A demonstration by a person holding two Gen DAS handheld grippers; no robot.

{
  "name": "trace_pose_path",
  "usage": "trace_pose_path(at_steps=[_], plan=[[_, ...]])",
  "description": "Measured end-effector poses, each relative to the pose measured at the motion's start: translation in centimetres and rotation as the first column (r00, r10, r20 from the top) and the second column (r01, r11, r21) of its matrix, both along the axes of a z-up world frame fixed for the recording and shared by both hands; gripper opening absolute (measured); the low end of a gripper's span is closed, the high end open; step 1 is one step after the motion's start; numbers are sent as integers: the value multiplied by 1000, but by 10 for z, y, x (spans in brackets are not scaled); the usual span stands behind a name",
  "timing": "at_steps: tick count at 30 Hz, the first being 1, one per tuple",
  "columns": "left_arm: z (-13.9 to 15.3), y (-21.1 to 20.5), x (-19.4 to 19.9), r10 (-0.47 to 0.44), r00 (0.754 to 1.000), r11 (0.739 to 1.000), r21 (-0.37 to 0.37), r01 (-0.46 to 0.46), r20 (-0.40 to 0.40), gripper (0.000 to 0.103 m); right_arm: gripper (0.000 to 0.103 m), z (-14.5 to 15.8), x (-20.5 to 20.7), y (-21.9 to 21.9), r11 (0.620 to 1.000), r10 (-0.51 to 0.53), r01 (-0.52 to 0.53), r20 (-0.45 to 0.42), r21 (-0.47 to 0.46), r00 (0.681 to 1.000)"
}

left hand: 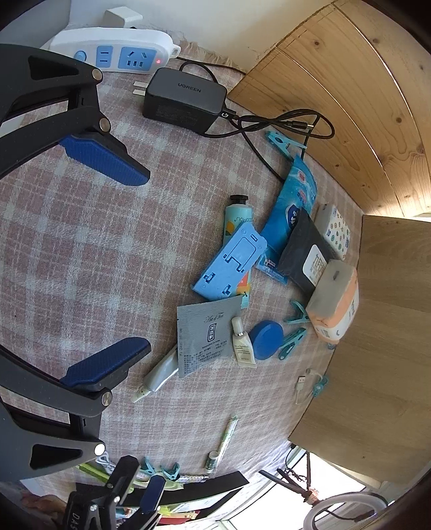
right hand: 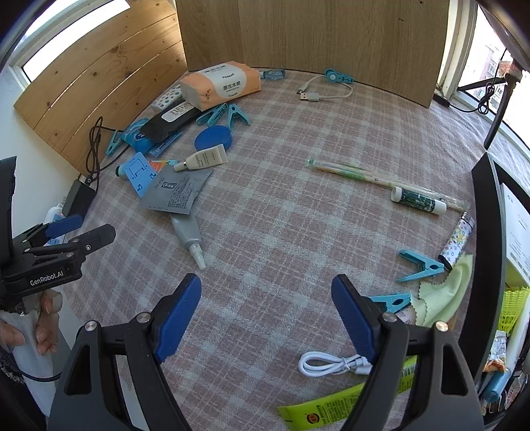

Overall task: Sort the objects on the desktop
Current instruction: 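Grasp the blue phone stand with the left tool while the right tool grasps the grey tube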

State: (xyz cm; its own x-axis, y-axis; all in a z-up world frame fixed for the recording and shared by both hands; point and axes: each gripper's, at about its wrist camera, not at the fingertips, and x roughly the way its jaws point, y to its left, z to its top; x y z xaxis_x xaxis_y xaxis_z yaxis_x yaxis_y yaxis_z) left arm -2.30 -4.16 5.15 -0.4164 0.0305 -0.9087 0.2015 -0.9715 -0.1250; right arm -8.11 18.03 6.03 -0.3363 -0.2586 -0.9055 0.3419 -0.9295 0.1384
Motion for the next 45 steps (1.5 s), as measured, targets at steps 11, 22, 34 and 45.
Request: trace_pose_path(at_steps=[11, 22, 34, 45], plan=[[-7, -26, -69, 253, 954, 950, 144, -277, 164, 87, 69, -19, -26, -57, 980, 192, -194, 57, 39, 980], [-40, -12, -88, 314, 913, 932, 99, -349, 261, 70, 60, -38, -41, -84, 956, 281, -288, 107, 57, 954], [-50, -17, -76, 353, 897, 901, 160, -402, 267, 42, 39, -50, -46, -102, 936, 326, -339, 133, 96, 936], [-44, -5, -47, 311, 926, 914, 198, -353, 214, 19, 24, -49, -43, -74, 947, 312, -321, 210, 7, 927]])
